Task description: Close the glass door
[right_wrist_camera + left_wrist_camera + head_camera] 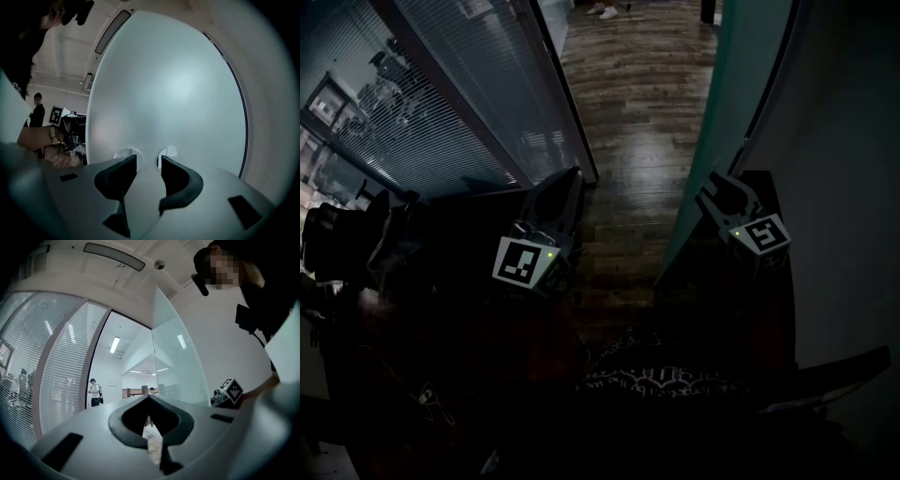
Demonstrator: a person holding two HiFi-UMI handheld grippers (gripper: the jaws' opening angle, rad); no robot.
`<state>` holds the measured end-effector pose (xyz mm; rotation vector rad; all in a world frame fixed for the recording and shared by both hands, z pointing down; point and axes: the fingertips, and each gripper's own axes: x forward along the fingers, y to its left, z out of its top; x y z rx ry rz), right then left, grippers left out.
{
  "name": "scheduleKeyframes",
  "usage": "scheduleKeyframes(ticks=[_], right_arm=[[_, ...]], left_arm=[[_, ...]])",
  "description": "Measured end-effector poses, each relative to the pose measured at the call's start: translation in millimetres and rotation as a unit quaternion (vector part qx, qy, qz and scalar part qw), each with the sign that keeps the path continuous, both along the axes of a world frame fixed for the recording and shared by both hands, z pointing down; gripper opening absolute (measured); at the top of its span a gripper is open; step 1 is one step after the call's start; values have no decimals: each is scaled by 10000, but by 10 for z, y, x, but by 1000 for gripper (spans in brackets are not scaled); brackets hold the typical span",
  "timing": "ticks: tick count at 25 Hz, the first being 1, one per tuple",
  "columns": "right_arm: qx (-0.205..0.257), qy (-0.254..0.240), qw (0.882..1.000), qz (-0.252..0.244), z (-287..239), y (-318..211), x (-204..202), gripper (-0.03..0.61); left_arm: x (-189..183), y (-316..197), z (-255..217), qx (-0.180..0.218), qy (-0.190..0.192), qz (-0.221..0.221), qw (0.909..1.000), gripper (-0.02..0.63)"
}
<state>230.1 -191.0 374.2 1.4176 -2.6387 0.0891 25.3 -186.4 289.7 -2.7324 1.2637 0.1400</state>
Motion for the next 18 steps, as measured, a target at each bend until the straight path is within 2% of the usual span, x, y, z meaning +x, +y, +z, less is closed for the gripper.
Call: scheduleKeyframes(ticks=[11,18], right_arm=[[-87,-107,9993,-344,-4,-62,-45,123],[-56,-36,9999,-125,0,-110,-97,115]], left_arm=[[-24,-48,47,-60,-37,-175,9998,2],[-25,-45,33,-39,-26,-250,9997,2]])
